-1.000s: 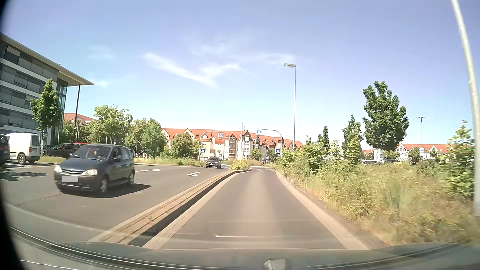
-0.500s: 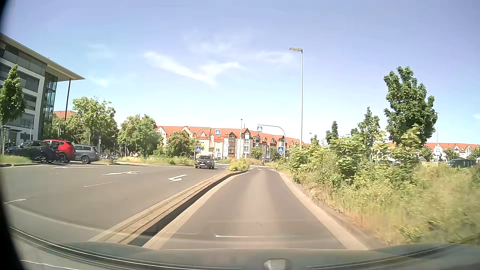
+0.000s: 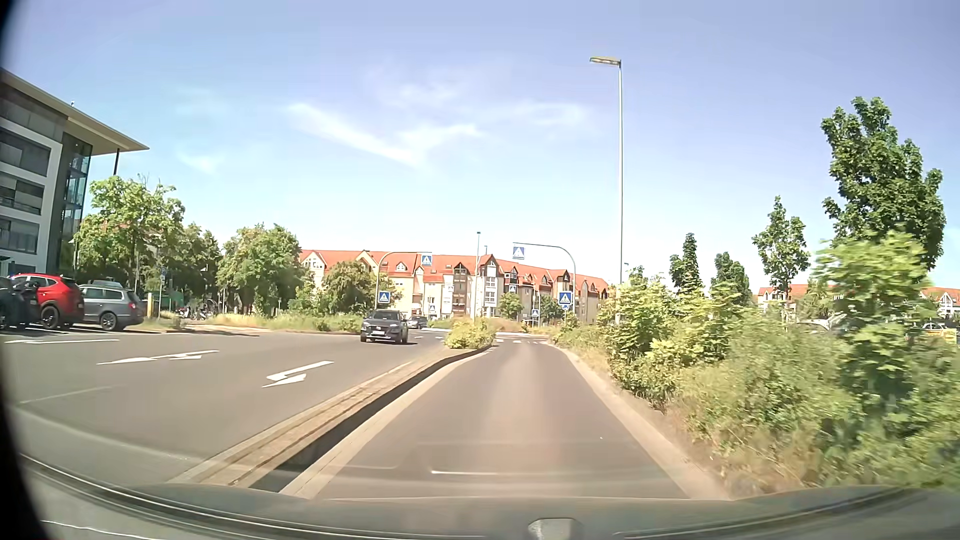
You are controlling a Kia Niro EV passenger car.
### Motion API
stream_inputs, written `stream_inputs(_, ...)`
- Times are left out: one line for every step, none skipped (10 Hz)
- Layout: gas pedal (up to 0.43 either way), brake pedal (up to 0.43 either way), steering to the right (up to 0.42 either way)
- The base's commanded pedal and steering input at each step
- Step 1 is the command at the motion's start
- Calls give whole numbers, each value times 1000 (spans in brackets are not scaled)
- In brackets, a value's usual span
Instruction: Follow the waypoints while adhering to traffic rules and regulations
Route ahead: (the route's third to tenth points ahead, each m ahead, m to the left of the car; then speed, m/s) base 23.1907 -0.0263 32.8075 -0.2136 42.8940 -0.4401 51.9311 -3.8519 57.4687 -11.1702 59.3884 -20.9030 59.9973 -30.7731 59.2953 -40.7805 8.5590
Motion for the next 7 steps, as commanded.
stream_inputs(0, 18, 9)
stream_inputs(0, 18, 9)
stream_inputs(0, 18, 10)
stream_inputs(0, 18, 10)
stream_inputs(0, 18, 10)
stream_inputs(0, 18, 11)
stream_inputs(0, 18, 12)
